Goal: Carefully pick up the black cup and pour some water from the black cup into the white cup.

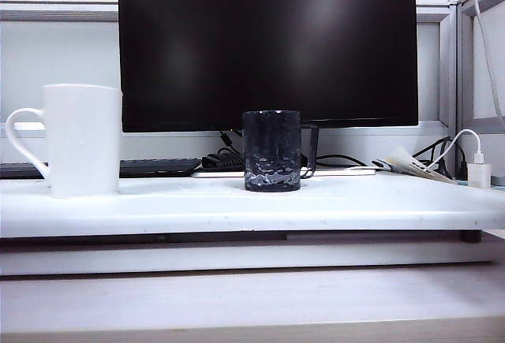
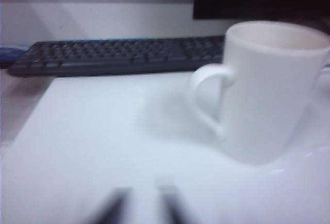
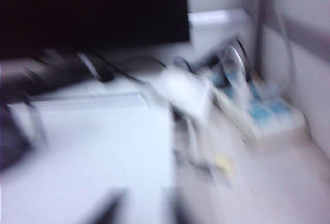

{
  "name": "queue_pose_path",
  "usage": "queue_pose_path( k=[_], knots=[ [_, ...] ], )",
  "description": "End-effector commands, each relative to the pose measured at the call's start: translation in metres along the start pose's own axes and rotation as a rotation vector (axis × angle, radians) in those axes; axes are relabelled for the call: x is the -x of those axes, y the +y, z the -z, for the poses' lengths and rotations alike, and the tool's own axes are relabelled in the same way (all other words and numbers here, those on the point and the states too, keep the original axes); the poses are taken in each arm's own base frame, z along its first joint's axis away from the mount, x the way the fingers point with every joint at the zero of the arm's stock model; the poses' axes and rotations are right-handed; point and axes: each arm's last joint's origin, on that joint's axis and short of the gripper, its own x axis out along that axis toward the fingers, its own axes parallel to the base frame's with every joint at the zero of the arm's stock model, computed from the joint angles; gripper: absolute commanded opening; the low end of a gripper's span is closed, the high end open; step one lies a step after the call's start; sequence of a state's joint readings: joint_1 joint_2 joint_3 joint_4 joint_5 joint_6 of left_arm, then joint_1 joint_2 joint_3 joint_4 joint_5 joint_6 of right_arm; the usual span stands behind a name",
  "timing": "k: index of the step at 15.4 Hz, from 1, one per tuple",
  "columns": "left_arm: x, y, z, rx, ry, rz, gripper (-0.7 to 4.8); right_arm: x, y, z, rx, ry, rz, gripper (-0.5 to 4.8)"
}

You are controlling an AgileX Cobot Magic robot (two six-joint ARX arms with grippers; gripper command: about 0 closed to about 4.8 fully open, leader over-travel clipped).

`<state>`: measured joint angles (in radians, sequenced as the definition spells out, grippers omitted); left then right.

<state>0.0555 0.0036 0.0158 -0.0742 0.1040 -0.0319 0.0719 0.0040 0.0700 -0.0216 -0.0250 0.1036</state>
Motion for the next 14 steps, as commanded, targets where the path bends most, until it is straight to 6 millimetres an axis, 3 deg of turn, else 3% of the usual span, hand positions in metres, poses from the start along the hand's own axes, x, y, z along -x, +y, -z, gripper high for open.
queue_pose_path(
  k=[1,3,5,7,9,11,14],
  knots=[
    [0.010,-0.005,-0.036,0.035,-0.128,0.091,4.79,0.019,0.008,-0.062,0.007,-0.163,-0.061,3.11],
    [0.026,-0.010,-0.073,0.008,-0.234,0.194,4.79,0.029,0.013,-0.108,0.050,-0.249,-0.071,3.11],
    [0.037,-0.013,-0.098,0.002,-0.279,0.230,4.79,0.021,0.018,-0.140,0.072,-0.238,-0.105,3.11],
    [0.040,-0.016,-0.121,0.008,-0.262,0.291,4.79,0.003,0.022,-0.168,0.075,-0.200,-0.154,3.12],
    [0.030,-0.018,-0.152,0.010,-0.208,0.386,4.79,-0.032,0.026,-0.199,0.081,-0.139,-0.241,3.11],
    [0.005,-0.019,-0.174,0.107,-0.087,0.464,4.79,-0.068,0.029,-0.208,0.083,-0.122,-0.307,3.11],
    [-0.034,-0.032,-0.164,0.168,0.089,0.555,4.79,-0.117,0.034,-0.181,0.057,0.027,-0.364,3.11]
  ],
)
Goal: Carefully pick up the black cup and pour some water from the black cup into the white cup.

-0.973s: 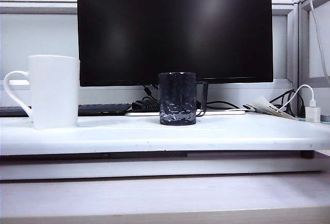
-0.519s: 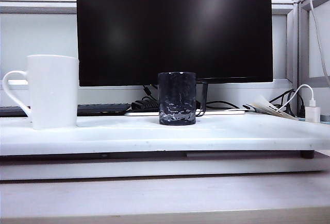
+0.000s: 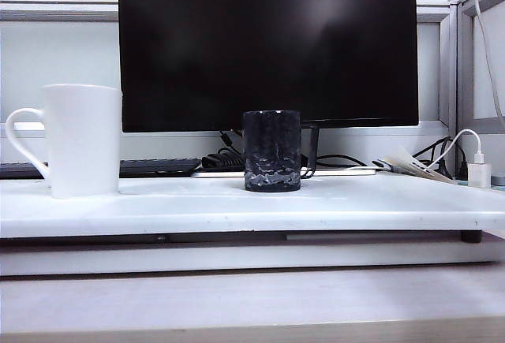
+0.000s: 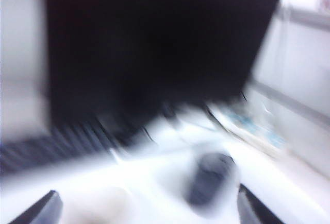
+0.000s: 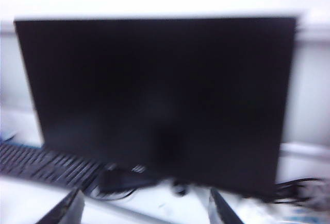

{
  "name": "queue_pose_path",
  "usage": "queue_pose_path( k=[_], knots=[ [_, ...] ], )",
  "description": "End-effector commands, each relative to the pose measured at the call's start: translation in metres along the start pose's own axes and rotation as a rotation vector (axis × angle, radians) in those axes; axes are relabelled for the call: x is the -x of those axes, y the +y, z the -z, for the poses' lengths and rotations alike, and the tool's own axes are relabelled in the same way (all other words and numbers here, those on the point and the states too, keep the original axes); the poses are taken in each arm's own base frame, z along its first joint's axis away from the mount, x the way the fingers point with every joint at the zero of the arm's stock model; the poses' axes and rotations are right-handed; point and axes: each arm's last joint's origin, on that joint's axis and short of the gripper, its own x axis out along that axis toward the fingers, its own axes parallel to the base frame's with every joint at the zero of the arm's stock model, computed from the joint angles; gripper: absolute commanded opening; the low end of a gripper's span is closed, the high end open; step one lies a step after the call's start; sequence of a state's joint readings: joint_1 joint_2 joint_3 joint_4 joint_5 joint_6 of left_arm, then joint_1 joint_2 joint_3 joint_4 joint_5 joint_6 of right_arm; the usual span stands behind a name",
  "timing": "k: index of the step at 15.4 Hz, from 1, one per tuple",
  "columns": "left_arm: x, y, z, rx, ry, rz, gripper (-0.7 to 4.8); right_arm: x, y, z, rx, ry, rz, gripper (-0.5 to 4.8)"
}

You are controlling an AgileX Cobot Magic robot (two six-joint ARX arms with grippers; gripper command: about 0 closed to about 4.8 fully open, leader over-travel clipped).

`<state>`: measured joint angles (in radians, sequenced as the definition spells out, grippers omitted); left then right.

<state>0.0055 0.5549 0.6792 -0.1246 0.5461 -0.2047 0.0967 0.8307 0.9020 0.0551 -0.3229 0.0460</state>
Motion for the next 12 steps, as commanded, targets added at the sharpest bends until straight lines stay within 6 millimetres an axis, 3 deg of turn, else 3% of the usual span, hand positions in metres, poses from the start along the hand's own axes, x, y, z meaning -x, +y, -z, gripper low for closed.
queue_pose_path(
  k=[1,3,6,8,12],
  knots=[
    [-0.035,-0.003,0.017,0.024,0.140,0.078,4.79,-0.036,-0.004,0.028,-0.041,0.120,-0.059,3.11],
    [-0.073,-0.028,0.040,-0.056,0.246,0.121,4.79,-0.072,0.000,0.063,-0.002,0.236,-0.131,3.11],
    [-0.110,-0.058,0.066,-0.094,0.295,0.156,4.79,-0.099,0.007,0.096,-0.028,0.327,-0.182,3.12],
    [-0.124,-0.066,0.080,-0.111,0.321,0.125,4.79,-0.110,0.005,0.115,-0.028,0.383,-0.199,3.12],
    [-0.136,-0.063,0.086,-0.127,0.284,0.018,4.79,-0.127,0.005,0.152,-0.010,0.487,-0.222,3.11]
  ],
)
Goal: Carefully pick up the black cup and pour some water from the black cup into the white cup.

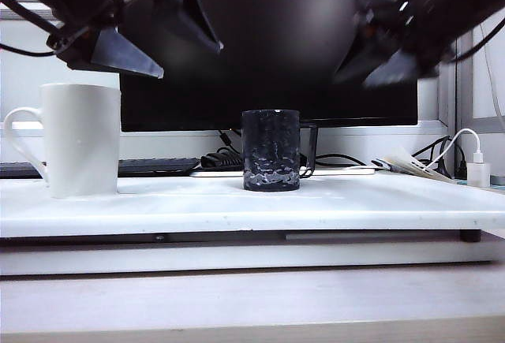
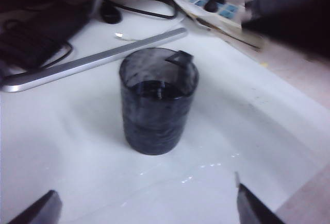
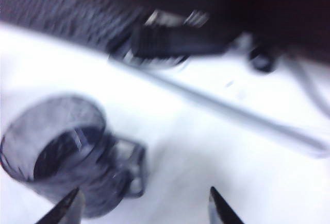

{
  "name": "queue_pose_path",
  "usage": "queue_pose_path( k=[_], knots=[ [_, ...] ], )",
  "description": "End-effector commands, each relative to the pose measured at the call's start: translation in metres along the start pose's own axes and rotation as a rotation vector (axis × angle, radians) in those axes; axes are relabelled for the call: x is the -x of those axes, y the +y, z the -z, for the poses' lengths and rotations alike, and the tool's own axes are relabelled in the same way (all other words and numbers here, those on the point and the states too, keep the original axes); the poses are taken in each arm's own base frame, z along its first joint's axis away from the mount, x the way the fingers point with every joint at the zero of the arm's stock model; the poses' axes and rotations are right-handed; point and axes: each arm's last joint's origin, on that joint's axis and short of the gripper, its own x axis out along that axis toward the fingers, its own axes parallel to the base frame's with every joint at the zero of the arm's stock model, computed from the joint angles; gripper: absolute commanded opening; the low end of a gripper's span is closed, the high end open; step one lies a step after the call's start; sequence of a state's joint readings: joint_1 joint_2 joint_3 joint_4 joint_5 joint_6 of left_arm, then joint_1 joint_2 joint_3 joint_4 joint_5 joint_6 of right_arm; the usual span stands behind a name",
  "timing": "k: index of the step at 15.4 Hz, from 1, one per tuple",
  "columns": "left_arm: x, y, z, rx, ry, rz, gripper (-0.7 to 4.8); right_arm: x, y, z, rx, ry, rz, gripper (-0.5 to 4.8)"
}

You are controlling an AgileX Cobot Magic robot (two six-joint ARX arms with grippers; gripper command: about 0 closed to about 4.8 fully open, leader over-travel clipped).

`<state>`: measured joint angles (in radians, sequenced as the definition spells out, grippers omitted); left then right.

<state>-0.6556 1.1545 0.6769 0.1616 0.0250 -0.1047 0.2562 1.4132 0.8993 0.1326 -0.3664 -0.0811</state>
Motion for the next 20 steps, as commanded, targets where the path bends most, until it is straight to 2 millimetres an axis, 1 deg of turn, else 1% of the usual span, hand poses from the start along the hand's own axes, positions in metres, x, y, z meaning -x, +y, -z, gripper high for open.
queue_pose_path(
  k=[1,5,11,15,18,19,20],
  knots=[
    [0.001,0.002,-0.007,-0.002,-0.055,-0.087,4.79,-0.016,-0.004,0.011,0.016,0.026,-0.013,3.11],
    [0.001,0.002,-0.009,-0.002,-0.074,-0.083,4.79,-0.040,-0.007,0.029,0.008,0.051,-0.052,3.11],
    [0.001,0.003,-0.005,-0.003,-0.038,-0.091,4.79,-0.057,-0.004,0.031,0.043,-0.030,-0.066,3.11],
    [0.001,0.003,-0.001,-0.022,0.005,-0.095,4.79,-0.075,-0.004,0.043,0.016,-0.070,-0.074,3.09],
    [0.001,0.003,-0.001,-0.029,0.006,-0.105,4.79,-0.081,-0.006,0.047,0.023,-0.090,-0.072,3.04],
    [0.001,0.003,-0.001,-0.029,0.006,-0.107,4.79,-0.082,-0.006,0.048,0.023,-0.090,-0.072,2.47],
    [0.001,0.004,-0.001,-0.029,0.006,-0.108,4.79,-0.082,-0.006,0.048,0.022,-0.087,-0.072,1.54]
  ],
)
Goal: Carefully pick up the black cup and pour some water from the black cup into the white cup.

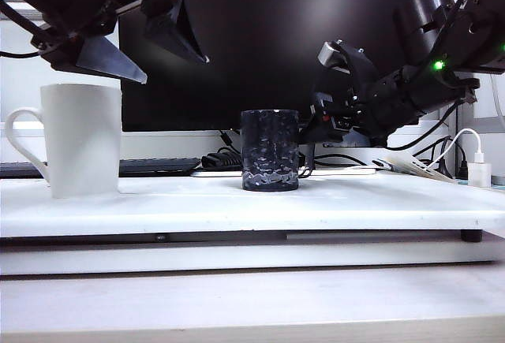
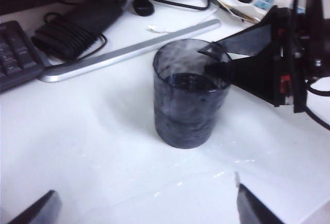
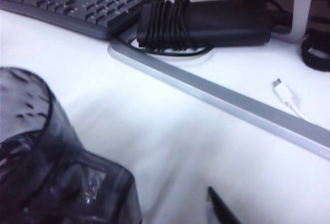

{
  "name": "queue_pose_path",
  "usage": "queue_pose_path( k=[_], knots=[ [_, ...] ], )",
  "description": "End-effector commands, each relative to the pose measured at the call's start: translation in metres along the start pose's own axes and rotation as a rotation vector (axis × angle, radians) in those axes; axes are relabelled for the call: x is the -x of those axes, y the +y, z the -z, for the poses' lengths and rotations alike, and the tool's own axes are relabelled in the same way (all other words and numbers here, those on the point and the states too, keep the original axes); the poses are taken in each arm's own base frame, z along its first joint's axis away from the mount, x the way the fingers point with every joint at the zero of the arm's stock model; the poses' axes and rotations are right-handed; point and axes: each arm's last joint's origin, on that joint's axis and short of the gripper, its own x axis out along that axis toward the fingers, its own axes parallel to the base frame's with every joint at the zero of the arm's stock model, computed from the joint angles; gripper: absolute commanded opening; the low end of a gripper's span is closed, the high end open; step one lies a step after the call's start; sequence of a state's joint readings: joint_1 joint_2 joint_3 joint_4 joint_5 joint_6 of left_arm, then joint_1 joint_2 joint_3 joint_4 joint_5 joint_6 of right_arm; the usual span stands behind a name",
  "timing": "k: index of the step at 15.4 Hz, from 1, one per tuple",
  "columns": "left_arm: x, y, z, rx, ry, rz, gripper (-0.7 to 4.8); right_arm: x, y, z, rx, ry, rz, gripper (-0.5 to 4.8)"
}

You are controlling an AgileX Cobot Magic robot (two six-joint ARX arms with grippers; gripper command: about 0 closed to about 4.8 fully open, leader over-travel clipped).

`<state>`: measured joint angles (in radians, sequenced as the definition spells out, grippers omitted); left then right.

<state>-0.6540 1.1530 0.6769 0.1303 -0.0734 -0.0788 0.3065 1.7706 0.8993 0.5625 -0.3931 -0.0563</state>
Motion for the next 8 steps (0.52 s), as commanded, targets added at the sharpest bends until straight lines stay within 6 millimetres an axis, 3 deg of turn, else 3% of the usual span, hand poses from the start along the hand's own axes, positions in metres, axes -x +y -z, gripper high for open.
queue_pose_path(
  k=[1,3,6,8],
  knots=[
    [0.0007,0.0004,-0.0031,-0.002,-0.014,-0.015,4.79,-0.0006,0.0004,-0.0025,0.005,-0.022,-0.003,1.22],
    [0.0007,0.0006,-0.0031,-0.002,-0.015,-0.019,4.79,-0.0006,0.0004,-0.0028,0.006,-0.025,-0.002,1.11],
    [0.0007,0.0006,-0.0031,-0.003,-0.015,-0.021,4.79,-0.0006,0.0004,-0.0027,0.006,-0.024,-0.002,0.04],
    [0.0008,0.0017,-0.0033,-0.004,-0.018,-0.058,4.79,-0.0006,0.0004,-0.0029,0.004,-0.025,-0.003,-0.01]
  ],
)
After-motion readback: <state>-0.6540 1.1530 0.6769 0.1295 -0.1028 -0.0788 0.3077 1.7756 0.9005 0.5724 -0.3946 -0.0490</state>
